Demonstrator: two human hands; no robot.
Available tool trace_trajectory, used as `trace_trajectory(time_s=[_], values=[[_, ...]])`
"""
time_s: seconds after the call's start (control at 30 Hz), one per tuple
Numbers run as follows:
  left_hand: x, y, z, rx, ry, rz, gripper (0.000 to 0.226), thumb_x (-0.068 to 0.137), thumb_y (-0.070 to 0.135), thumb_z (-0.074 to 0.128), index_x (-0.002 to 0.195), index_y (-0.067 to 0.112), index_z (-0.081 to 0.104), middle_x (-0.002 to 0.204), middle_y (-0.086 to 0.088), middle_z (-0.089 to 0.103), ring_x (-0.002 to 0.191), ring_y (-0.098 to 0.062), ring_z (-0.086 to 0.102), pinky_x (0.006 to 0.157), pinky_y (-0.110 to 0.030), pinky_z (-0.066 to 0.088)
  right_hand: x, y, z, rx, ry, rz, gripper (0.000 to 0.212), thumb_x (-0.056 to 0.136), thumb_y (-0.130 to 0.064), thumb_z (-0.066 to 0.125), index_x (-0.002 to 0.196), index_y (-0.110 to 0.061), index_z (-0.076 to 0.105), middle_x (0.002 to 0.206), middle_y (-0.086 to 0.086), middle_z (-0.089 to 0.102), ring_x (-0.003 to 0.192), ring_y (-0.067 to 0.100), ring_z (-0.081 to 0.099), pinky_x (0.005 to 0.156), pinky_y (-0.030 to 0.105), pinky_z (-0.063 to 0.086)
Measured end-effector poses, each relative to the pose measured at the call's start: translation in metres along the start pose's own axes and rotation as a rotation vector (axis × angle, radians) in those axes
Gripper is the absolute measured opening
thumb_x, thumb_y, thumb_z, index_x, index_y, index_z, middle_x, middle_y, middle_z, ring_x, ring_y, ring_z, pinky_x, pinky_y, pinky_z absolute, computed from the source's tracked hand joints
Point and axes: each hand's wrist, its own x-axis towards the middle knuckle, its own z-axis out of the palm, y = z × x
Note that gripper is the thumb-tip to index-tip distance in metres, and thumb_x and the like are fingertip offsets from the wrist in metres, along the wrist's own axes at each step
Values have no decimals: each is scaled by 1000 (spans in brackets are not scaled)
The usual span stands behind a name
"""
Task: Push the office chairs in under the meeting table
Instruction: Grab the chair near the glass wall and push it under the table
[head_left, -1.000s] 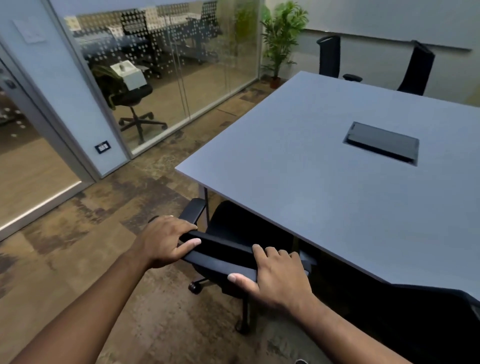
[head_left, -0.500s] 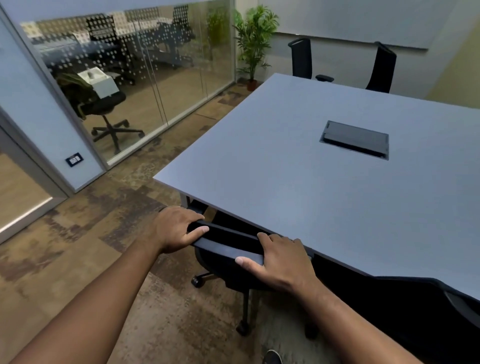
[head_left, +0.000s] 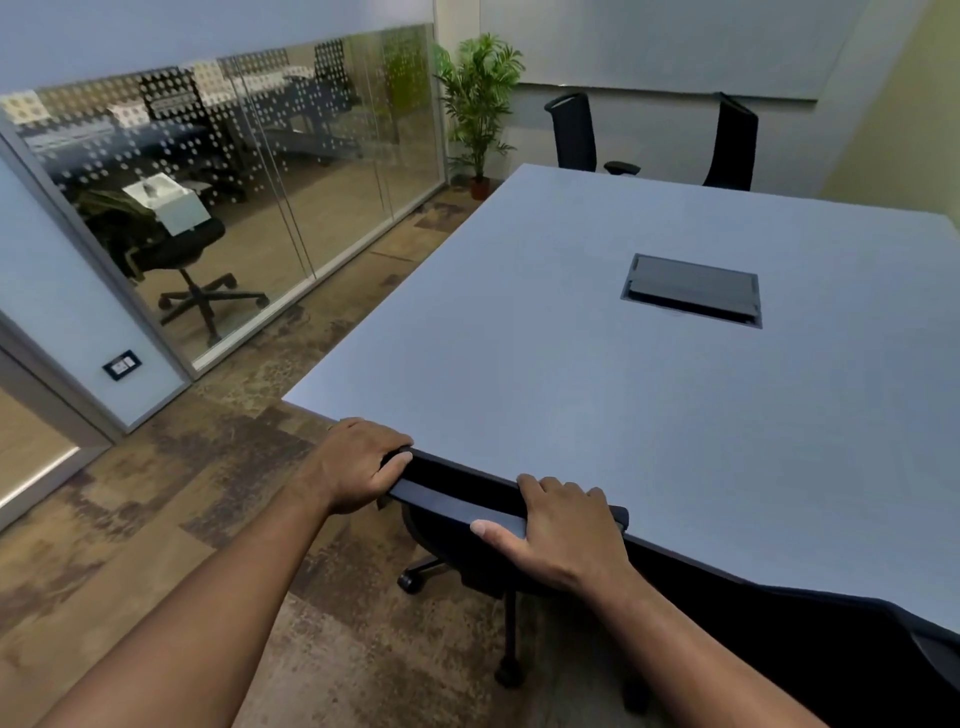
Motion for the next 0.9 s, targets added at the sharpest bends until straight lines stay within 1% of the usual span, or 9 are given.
trace_trajectory(time_s=[0.13,0.23,0.4,0.57,0.63,0.7,0.77,0.83,0.9], values=[[14,-3,3,-18,15,4,50,105,52,37,108,23,78,105,8,80,97,-18,70,90,-43,51,11,5,1,13,-20,14,99,83,-104,10,125,-28,58,115,-2,69,102,24,64,91,47,47],[22,-11,1,-16,-11,-5,52,104,53,35,108,22,77,105,8,79,98,-17,69,93,-43,47,18,-1,2,16,-18,21,101,84,-103,10,127,-26,58,117,1,69,103,26,64,92,48,47],[25,-16,-1,-36,-11,-14,53,103,54,38,123,26,78,116,10,79,108,-15,69,98,-42,45,24,-2,2,2,-50,16,103,84,-103,8,131,-25,56,121,2,68,107,28,64,93,49,46],[23,-15,-3,-27,-50,-45,55,103,56,37,129,27,75,123,10,77,115,-14,67,103,-40,42,26,-1,1,0,-89,5,105,84,-103,6,135,-24,53,126,3,66,112,29,62,97,51,46],[23,-14,-3,-23,-67,-54,57,102,56,36,131,25,74,124,8,77,118,-16,67,105,-40,41,26,0,1,-6,-102,0,105,84,-102,5,137,-24,51,128,3,66,114,29,62,98,52,45],[21,-12,-2,2,-73,-66,60,103,57,35,136,22,72,131,3,75,127,-22,64,110,-44,41,27,0,2,-4,-116,0,106,84,-102,4,140,-24,50,129,4,65,115,30,61,99,52,45],[19,-12,0,30,-84,-103,66,103,58,33,144,20,68,145,-1,70,143,-27,56,119,-47,37,29,2,3,0,-132,-14,108,84,-102,3,144,-24,47,132,4,64,117,30,60,99,51,44],[16,-11,3,42,-97,-143,68,105,60,32,151,20,62,156,-2,62,153,-26,46,126,-49,30,34,4,3,4,-144,-40,111,82,-102,1,147,-24,45,135,5,63,119,31,60,100,51,45],[14,-8,4,54,-121,-160,70,106,61,30,157,20,55,163,-4,55,158,-25,38,130,-49,24,43,7,5,17,-167,-64,114,80,-103,-2,145,-24,47,134,4,64,119,30,61,100,51,45]])
